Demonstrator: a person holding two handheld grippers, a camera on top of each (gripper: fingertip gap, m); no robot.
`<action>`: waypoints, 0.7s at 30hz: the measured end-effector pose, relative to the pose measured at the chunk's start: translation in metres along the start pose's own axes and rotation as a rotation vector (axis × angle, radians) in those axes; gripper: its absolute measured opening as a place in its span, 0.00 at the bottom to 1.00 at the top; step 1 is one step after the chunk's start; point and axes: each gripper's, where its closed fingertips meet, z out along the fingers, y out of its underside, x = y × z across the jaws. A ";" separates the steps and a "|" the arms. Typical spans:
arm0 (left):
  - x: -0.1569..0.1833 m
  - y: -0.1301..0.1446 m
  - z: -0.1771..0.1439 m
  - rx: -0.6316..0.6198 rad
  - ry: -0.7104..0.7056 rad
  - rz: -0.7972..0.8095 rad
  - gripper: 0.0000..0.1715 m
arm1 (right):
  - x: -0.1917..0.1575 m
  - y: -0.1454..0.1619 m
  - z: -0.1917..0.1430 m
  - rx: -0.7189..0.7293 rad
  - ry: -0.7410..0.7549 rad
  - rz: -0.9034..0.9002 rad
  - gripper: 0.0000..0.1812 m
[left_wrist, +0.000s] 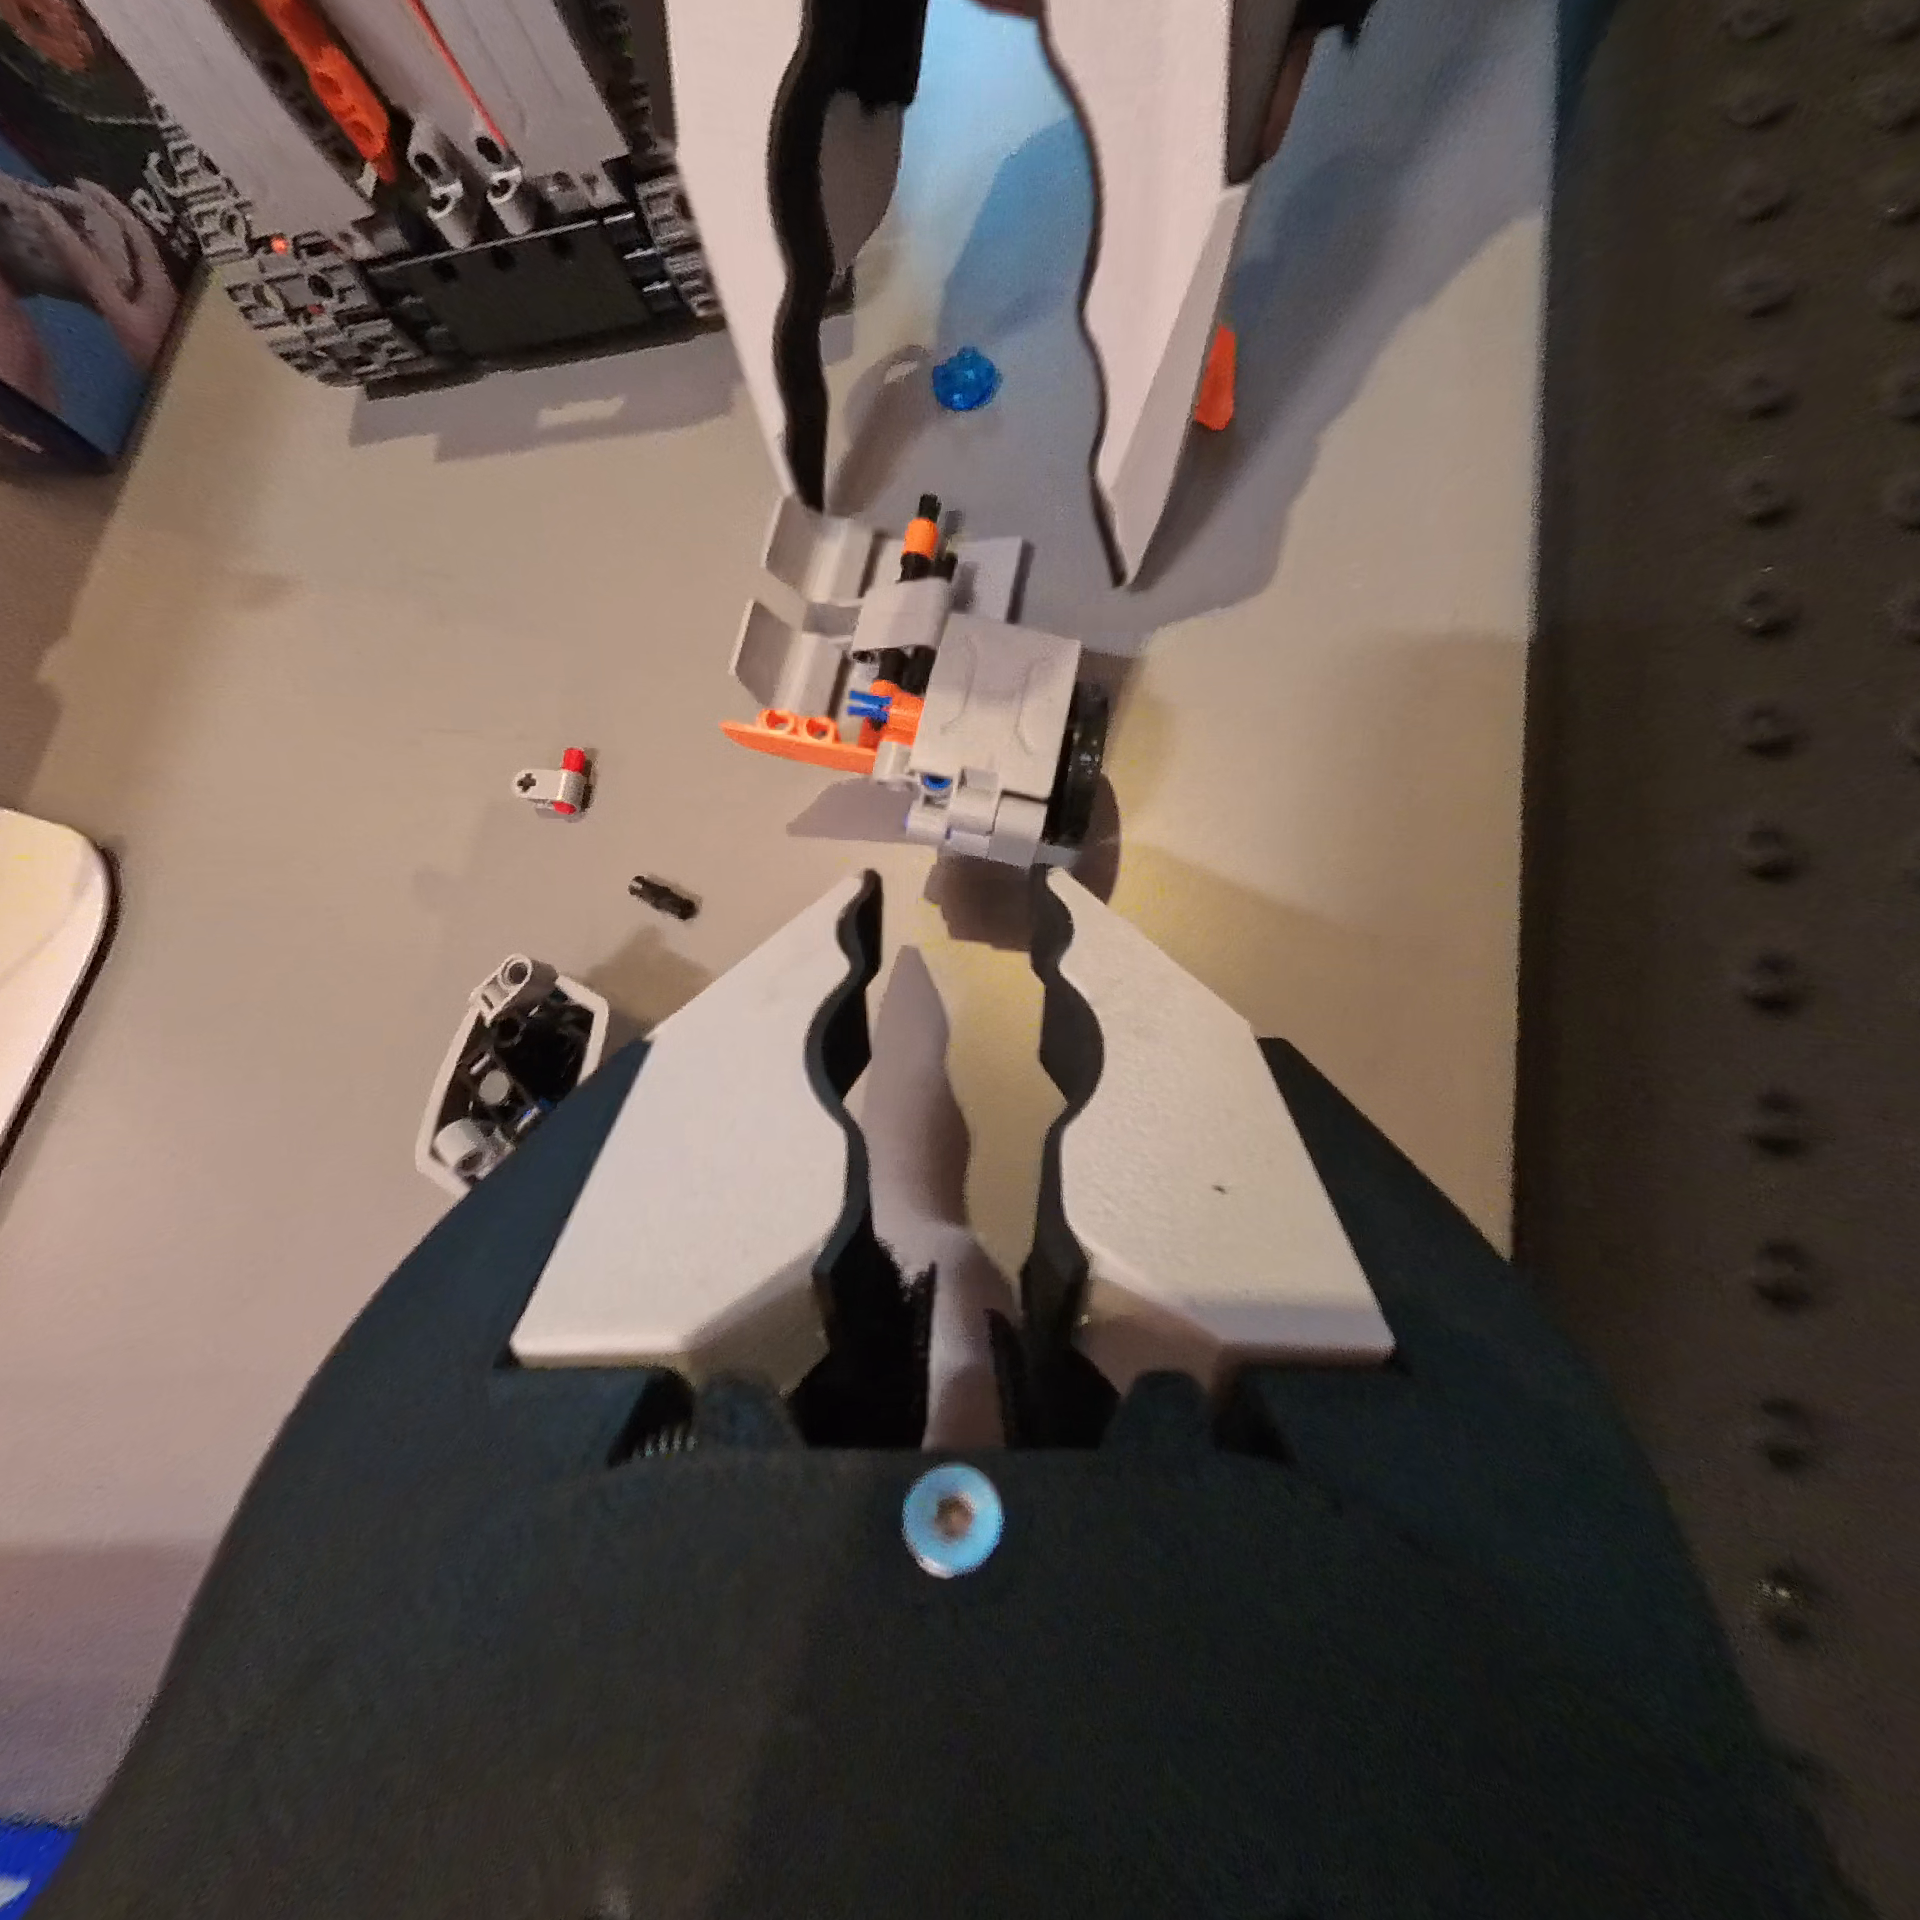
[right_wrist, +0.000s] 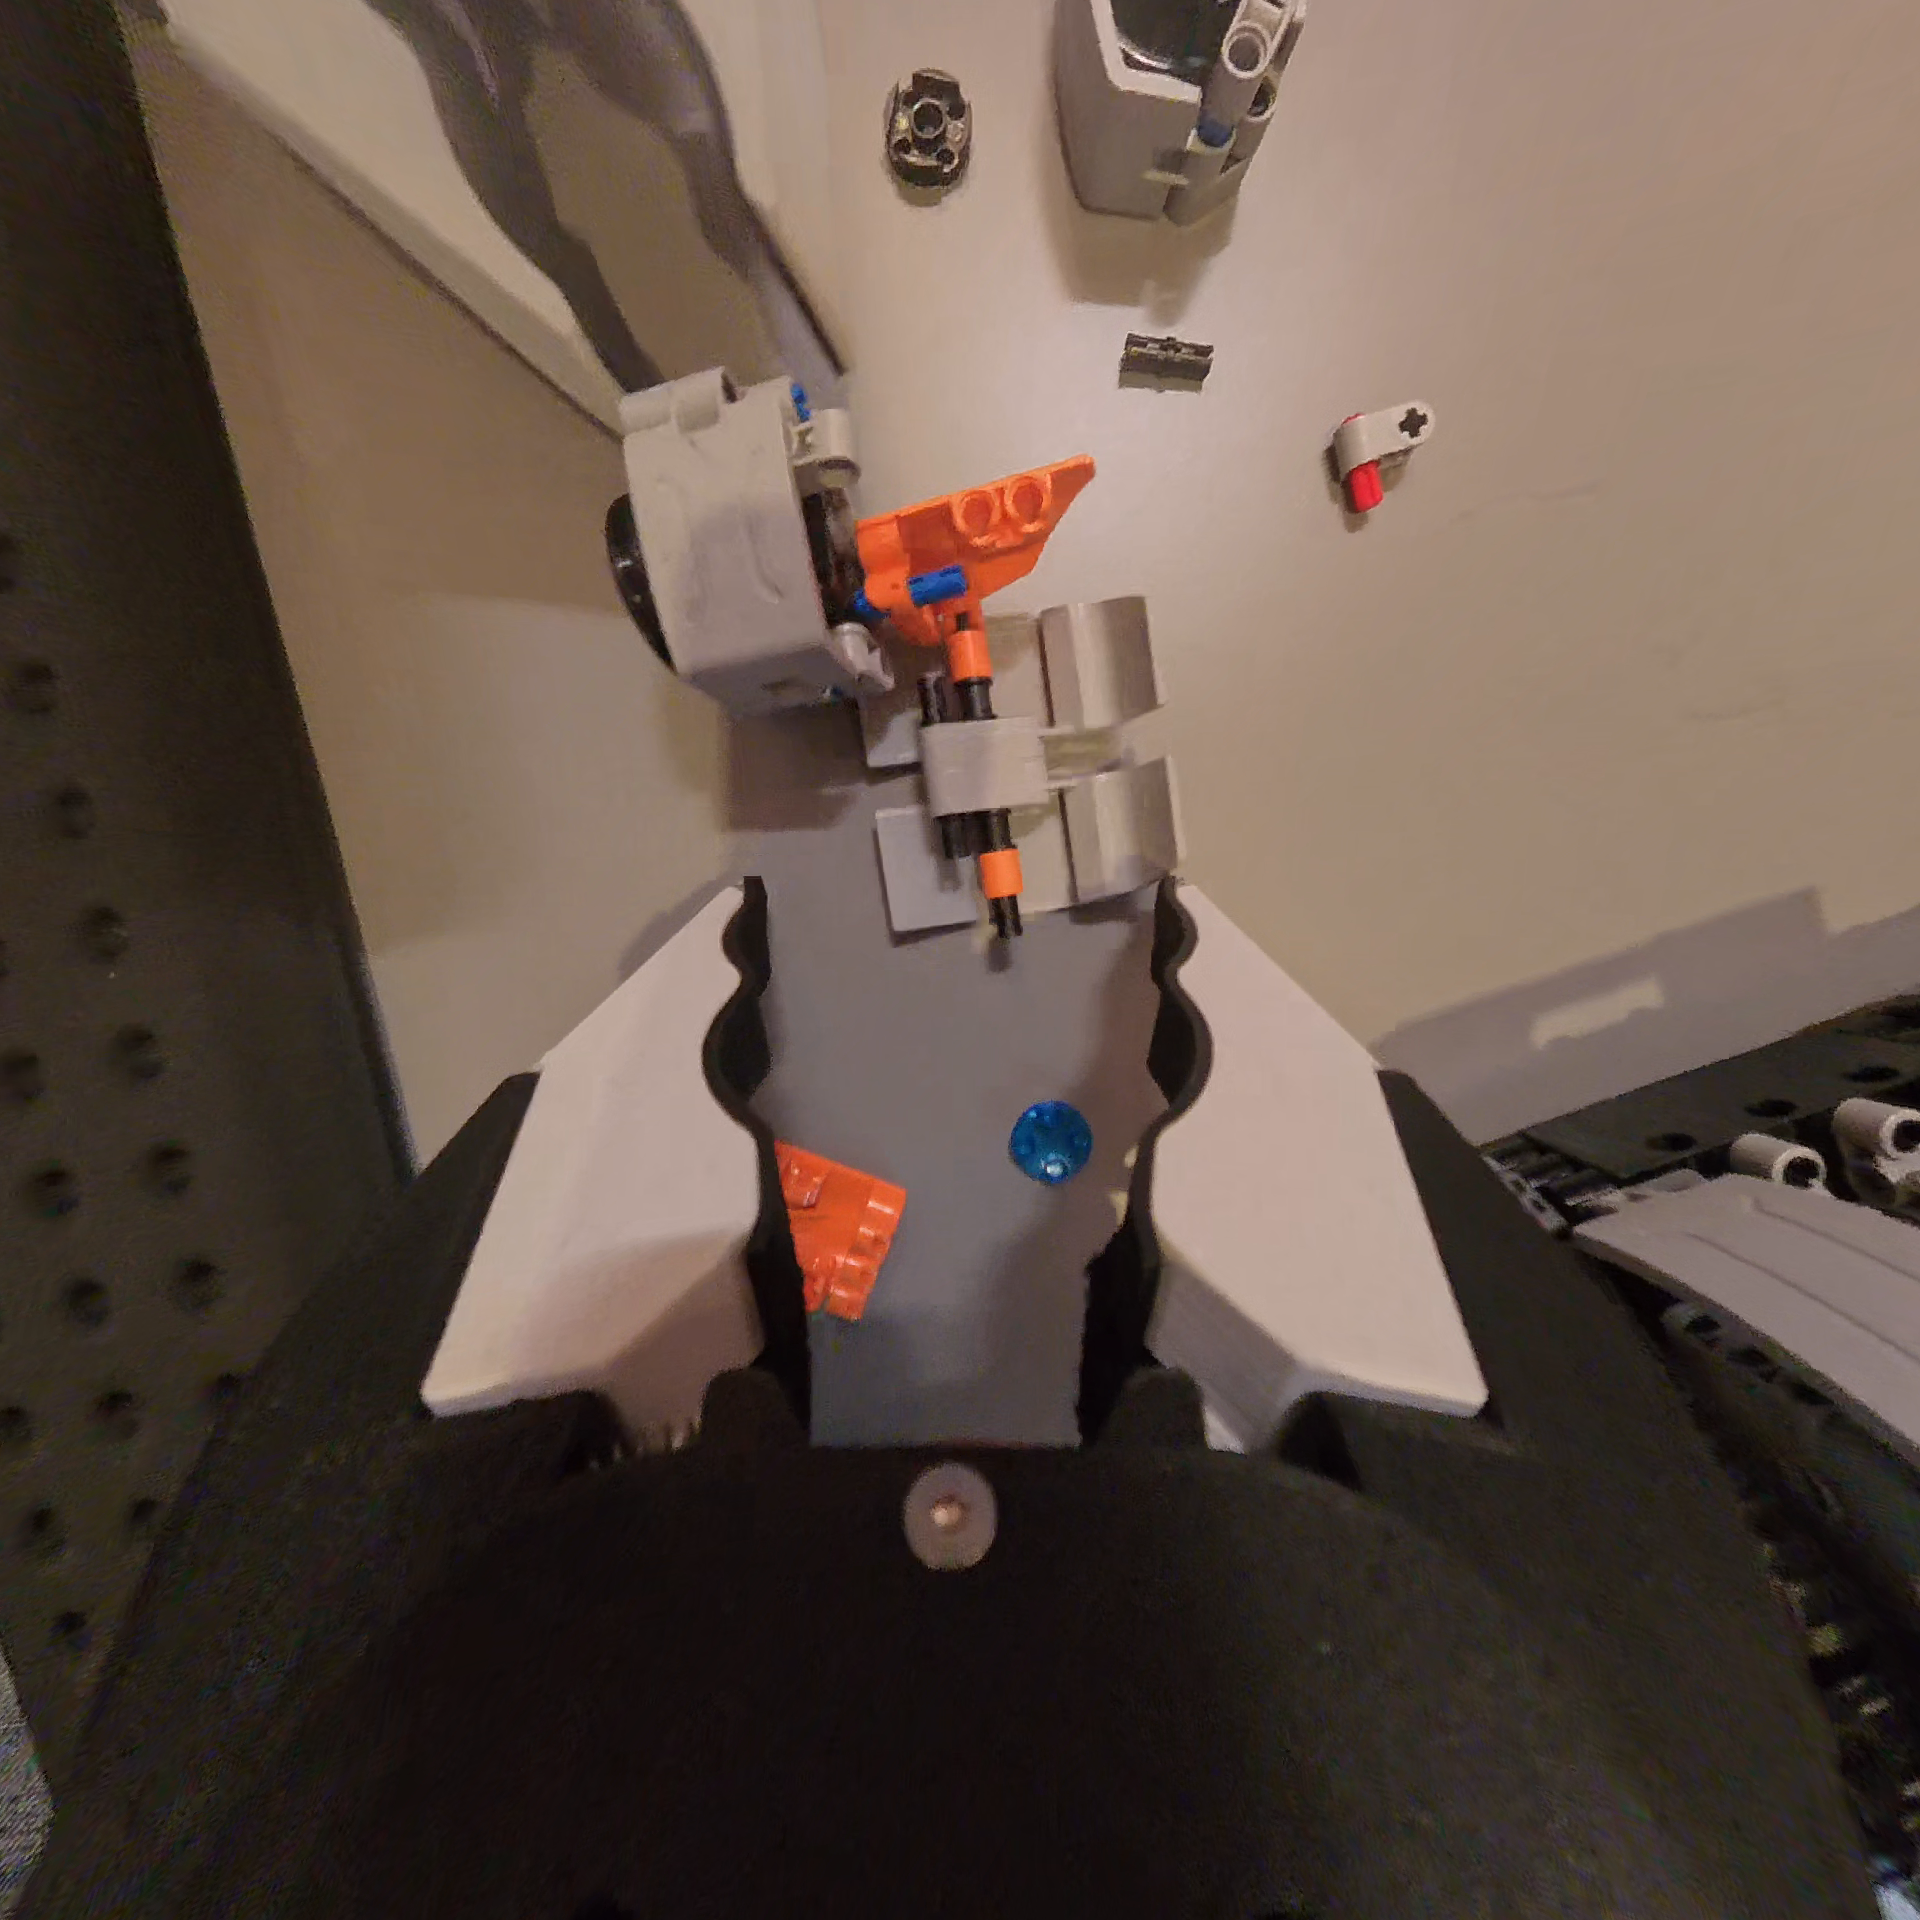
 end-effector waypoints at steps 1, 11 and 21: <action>-0.001 0.000 -0.002 0.004 0.004 -0.005 0.17 | 0.001 0.000 -0.003 0.005 0.006 0.000 0.40; -0.066 0.022 -0.047 -0.230 -0.325 0.028 0.31 | 0.005 -0.005 -0.009 0.035 0.035 -0.035 0.38; -0.079 0.050 -0.021 -0.561 -0.272 -0.025 0.32 | 0.008 -0.008 -0.012 0.056 0.055 -0.053 0.36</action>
